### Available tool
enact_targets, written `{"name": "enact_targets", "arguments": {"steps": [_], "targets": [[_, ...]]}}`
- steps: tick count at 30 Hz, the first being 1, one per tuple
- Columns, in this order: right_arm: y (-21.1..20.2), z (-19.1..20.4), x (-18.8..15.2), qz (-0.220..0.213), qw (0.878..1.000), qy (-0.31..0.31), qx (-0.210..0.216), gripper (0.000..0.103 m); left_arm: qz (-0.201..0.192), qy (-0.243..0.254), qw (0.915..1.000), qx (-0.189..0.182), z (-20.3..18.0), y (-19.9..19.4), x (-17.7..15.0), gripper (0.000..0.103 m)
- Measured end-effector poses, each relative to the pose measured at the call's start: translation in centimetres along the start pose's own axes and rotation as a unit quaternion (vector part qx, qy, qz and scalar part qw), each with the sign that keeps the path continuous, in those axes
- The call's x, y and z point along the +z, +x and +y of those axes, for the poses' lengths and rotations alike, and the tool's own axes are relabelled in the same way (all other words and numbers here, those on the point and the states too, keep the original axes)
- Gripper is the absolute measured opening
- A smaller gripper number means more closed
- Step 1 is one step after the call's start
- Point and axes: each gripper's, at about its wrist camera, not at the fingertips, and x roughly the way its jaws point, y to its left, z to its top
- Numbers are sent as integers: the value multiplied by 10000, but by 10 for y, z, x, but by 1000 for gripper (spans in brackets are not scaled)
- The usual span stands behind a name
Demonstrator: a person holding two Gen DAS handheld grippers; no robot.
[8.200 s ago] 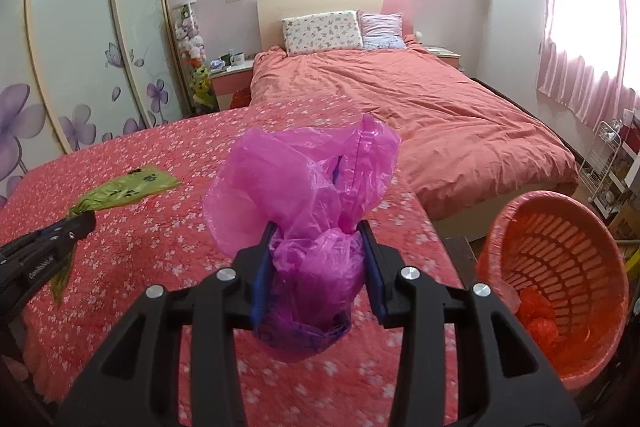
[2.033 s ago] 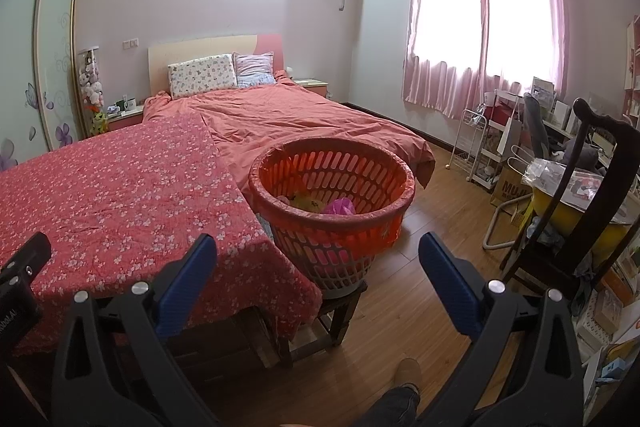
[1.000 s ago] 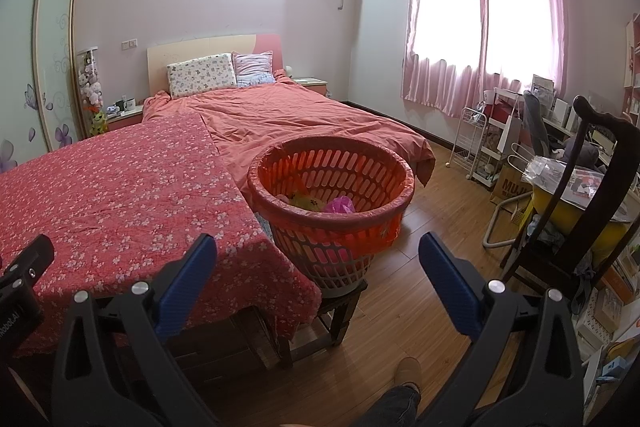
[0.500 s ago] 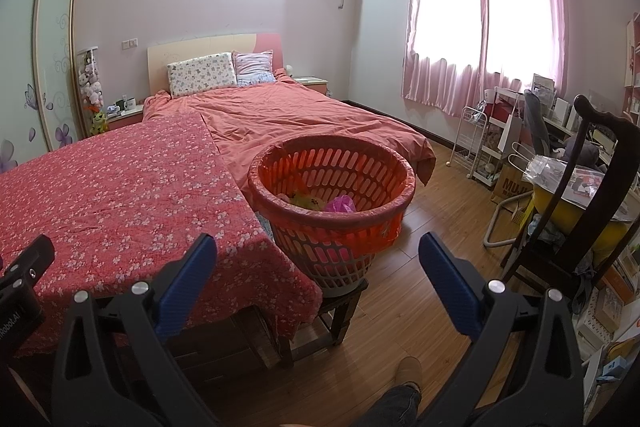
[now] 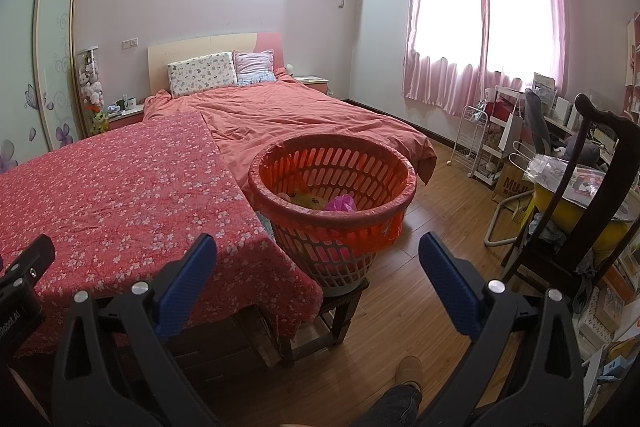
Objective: Collect trash
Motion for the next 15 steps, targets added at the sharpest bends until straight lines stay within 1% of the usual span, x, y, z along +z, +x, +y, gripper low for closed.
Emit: {"name": "enact_targets", "arguments": {"steps": [15], "targets": [[0,0,0,6,10000,5,5,99,14,11,10000,-2,0,0,-1,101]]}}
